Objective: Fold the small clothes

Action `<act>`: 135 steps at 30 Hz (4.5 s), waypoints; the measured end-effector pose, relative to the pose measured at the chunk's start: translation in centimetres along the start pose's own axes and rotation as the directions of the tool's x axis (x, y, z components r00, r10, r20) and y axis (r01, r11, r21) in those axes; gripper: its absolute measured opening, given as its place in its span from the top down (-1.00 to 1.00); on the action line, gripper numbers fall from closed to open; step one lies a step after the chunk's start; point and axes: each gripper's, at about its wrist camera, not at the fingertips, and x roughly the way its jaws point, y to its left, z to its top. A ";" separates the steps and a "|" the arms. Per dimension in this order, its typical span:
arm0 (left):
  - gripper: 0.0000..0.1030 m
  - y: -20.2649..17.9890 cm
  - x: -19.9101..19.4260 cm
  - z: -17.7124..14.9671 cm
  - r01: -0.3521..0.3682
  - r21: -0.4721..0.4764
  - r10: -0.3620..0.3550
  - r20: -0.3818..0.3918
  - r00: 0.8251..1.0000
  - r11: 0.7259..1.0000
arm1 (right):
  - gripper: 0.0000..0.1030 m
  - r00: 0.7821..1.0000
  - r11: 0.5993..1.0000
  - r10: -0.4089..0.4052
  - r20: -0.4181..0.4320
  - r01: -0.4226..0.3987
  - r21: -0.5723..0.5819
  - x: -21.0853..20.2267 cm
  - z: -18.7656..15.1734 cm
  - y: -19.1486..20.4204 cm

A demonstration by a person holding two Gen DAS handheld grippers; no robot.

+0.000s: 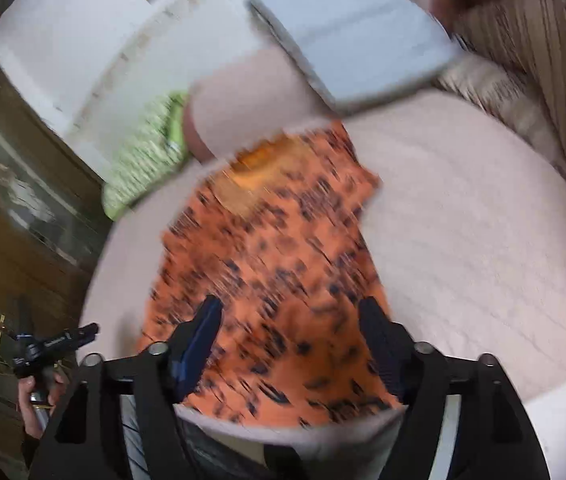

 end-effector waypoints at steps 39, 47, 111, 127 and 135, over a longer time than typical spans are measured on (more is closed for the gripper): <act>-0.05 -8.6 26.7 23.7 0.004 0.206 -0.007 0.014 1.000 0.979 | -0.47 0.992 0.998 -0.059 -0.115 0.061 0.015 26.0 18.8 -4.8; -0.03 -7.8 38.5 30.9 -0.052 0.139 0.067 -0.103 0.992 0.989 | -0.27 0.957 0.984 -0.177 -0.229 0.169 -0.051 34.4 23.5 -7.5; 0.04 6.4 20.0 -0.6 0.179 -0.269 -0.230 -0.173 0.958 0.947 | -0.16 0.952 0.934 0.078 -0.297 0.034 0.356 11.2 -10.2 -0.9; 0.88 6.1 20.6 -4.1 0.093 -0.204 -0.140 -0.230 0.963 0.974 | 0.88 0.937 0.967 -0.186 -0.295 0.228 0.113 8.9 -8.1 -0.4; 0.86 4.4 20.8 -3.8 0.028 -0.108 -0.055 -0.253 0.966 0.994 | 0.88 0.906 0.951 -0.284 -0.313 0.309 0.030 10.2 -7.8 1.2</act>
